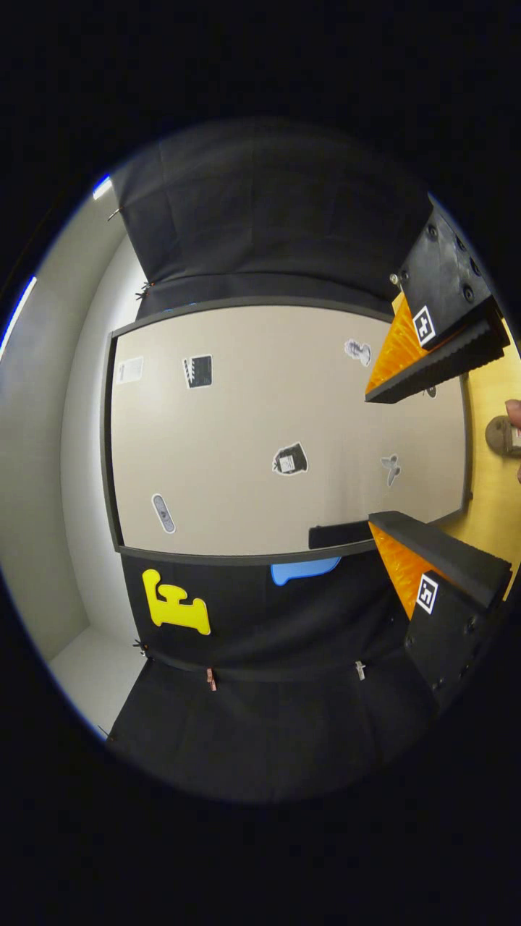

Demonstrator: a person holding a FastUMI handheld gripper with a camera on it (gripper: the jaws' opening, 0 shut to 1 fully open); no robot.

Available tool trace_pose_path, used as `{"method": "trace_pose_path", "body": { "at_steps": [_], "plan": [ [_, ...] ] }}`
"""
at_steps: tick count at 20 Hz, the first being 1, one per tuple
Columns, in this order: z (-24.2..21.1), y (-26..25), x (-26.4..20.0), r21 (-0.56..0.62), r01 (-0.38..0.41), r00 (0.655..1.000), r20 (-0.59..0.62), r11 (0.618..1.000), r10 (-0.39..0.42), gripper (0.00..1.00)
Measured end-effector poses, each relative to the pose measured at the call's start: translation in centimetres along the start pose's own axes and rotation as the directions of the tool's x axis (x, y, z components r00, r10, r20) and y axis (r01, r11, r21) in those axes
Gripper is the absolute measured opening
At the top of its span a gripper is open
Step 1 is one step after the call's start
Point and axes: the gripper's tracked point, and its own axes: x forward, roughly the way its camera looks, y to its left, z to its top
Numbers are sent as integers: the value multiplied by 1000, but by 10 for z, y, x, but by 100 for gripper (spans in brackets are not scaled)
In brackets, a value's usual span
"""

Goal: Open the shoe cabinet door, grab the shoes and put them into the shoe cabinet, then close the shoe cabinet door.

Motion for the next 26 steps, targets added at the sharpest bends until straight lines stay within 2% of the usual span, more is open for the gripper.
{"method": "trace_pose_path", "body": {
  "at_steps": [9, 14, 16, 17, 20, 21, 22, 23, 26],
  "plan": [
    [-28, 63, 84, 13, -38, 999, -12, 999, 38, 98],
    [-45, 72, 132, 11, -11, 1000, -27, 1000, 11, 98],
    [-54, 73, 145, 19, 6, 999, -52, 1000, -5, 93],
    [-58, 74, 153, 26, 9, 998, -60, 1000, -7, 80],
    [-57, 78, 160, 18, 24, 999, -32, 1000, -23, 63],
    [-59, 77, 161, -12, 23, 999, -28, 1000, -23, 46],
    [-58, 78, 156, -41, 30, 999, -19, 999, -31, 40],
    [-60, 77, 161, -47, 40, 999, -21, 998, -41, 40],
    [-60, 77, 154, -39, 18, 999, -41, 999, -19, 25]
  ]
}}
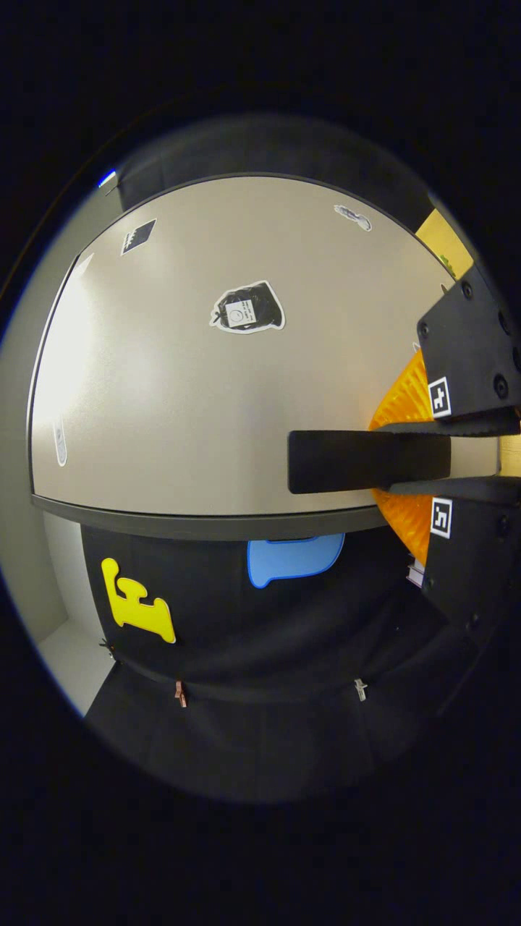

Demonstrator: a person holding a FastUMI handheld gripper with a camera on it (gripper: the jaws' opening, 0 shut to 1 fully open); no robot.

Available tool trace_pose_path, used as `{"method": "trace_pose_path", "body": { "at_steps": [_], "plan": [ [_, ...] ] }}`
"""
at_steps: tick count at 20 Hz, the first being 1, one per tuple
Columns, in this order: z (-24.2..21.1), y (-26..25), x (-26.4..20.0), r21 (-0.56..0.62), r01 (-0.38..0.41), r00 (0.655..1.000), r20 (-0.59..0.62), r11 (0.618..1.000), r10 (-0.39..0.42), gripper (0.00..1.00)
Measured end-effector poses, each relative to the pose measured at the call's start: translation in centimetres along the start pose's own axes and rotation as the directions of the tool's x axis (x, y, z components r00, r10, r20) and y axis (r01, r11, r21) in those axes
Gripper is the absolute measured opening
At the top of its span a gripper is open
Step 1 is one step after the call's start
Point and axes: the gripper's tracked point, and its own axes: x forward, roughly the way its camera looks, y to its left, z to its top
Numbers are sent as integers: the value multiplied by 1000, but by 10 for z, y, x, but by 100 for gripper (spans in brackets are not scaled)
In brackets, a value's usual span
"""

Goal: Open the shoe cabinet door, grab the shoes and put them into the shoe cabinet, then close the shoe cabinet door.

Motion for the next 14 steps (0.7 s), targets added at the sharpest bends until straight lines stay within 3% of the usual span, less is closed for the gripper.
{"method": "trace_pose_path", "body": {
  "at_steps": [14],
  "plan": [
    [12, -13, -109, 16, -123, 992, 27, 992, 123, 25]
  ]
}}
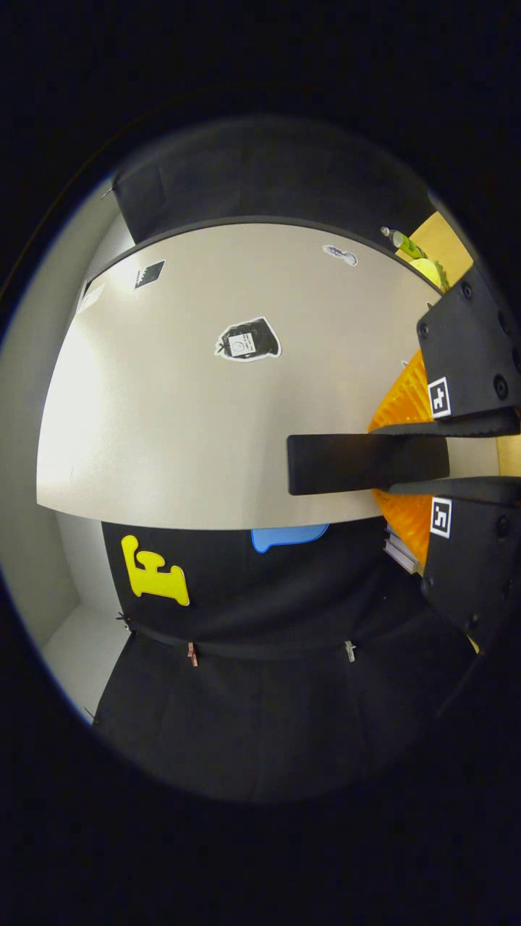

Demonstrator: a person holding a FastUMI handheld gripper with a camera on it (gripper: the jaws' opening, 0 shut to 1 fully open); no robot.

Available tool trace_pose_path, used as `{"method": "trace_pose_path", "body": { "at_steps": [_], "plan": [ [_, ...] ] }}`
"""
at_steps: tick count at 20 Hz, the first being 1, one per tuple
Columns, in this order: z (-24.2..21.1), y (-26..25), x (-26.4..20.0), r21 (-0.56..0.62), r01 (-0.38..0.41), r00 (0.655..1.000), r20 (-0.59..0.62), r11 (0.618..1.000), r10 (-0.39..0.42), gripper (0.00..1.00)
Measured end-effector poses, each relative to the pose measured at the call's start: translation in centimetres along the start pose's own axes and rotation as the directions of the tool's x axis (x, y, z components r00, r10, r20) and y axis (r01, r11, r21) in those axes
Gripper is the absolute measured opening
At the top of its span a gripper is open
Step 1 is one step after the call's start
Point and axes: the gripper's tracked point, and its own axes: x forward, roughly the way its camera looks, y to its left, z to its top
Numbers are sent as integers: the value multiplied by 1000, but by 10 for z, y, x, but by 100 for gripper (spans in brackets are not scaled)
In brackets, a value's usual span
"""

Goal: Open the shoe cabinet door, grab the shoes and put them into the shoe cabinet, then close the shoe cabinet door.

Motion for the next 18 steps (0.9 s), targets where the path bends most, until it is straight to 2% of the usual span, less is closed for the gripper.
{"method": "trace_pose_path", "body": {
  "at_steps": [7, 18],
  "plan": [
    [5, -27, -55, 4, -45, 999, -6, 999, 45, 25],
    [10, -78, -114, 16, -29, 999, -23, 999, 30, 25]
  ]
}}
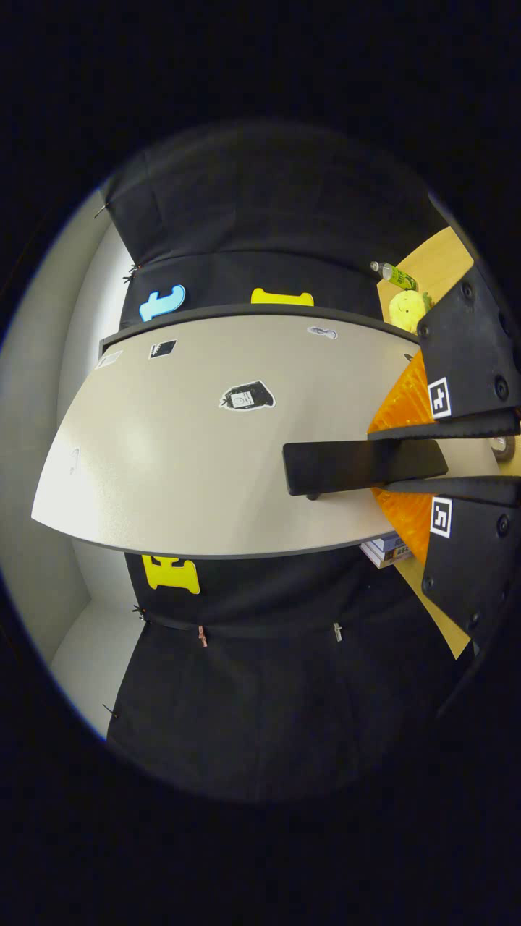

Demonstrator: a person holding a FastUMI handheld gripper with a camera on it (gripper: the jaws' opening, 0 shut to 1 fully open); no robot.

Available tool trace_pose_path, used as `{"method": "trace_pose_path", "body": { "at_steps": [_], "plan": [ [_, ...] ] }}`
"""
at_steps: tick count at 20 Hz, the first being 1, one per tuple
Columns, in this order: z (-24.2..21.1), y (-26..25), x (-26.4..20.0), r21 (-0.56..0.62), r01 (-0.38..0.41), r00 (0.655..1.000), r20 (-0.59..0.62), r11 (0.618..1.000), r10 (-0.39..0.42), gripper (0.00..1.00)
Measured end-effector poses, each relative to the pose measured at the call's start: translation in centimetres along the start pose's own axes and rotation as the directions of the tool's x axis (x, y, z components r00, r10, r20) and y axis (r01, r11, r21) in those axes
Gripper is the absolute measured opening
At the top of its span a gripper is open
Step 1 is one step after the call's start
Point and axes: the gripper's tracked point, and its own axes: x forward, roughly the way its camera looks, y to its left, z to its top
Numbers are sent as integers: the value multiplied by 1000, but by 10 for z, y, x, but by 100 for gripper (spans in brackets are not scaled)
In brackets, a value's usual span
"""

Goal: Open the shoe cabinet door, grab the shoes and put them into the shoe cabinet, then close the shoe cabinet door.

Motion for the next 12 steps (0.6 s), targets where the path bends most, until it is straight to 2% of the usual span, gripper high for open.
{"method": "trace_pose_path", "body": {
  "at_steps": [8, 10, 12],
  "plan": [
    [5, -60, -49, -4, 72, 997, -4, 997, -72, 24],
    [0, -75, -56, -44, 72, 997, -10, 996, -73, 24],
    [-9, -91, -68, -33, 75, 996, -38, 997, -76, 24]
  ]
}}
